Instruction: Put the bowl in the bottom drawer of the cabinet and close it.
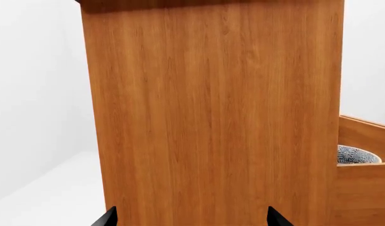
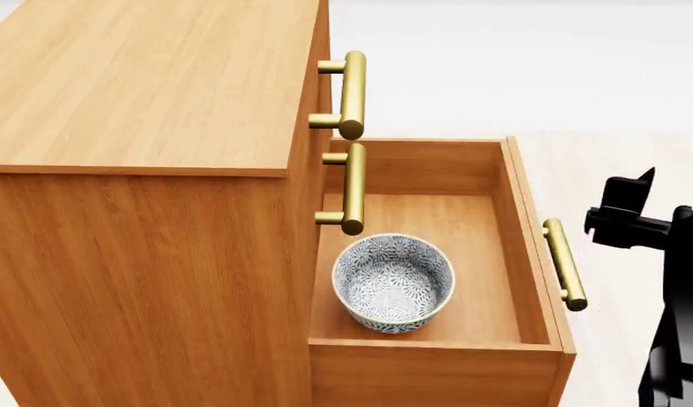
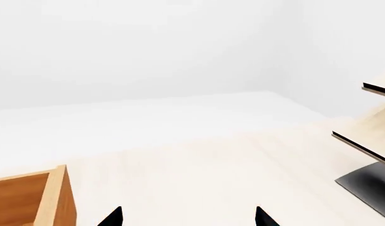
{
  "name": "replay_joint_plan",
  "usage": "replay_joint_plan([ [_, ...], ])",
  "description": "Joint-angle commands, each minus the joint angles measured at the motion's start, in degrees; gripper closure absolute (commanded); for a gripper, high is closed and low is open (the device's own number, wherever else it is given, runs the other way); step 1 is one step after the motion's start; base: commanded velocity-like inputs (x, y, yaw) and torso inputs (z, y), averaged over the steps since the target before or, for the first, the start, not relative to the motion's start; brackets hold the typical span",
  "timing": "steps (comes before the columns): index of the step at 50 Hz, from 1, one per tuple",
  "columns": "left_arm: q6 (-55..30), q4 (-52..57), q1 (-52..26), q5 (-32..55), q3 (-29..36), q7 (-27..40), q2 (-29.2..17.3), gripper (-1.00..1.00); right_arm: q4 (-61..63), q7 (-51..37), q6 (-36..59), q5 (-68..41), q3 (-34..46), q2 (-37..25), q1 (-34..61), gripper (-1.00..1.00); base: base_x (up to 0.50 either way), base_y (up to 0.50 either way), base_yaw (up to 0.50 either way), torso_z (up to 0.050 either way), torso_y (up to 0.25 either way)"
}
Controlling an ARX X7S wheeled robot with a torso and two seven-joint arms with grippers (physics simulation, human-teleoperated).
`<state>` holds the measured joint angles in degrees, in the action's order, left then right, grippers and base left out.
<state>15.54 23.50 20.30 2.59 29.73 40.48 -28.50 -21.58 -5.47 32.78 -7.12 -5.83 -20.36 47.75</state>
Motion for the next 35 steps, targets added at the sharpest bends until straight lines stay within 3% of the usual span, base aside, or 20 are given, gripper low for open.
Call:
replay_joint_plan([
  [1, 0.2, 0.1, 0.0, -0.1, 0.0, 0.2, -0.2, -1.0, 4.1, -0.3, -0.5, -0.9, -2.2, -1.4, -5.2, -1.0, 0.0, 0.0, 0.0, 0.0, 0.0],
  [35, 0.8, 0.3, 0.0, -0.2, 0.2, 0.5, -0.3, -1.0, -1.8, -0.4, -8.8, -1.1, -5.0, -1.9, -14.0, -1.0, 0.0, 0.0, 0.0, 0.0, 0.0],
])
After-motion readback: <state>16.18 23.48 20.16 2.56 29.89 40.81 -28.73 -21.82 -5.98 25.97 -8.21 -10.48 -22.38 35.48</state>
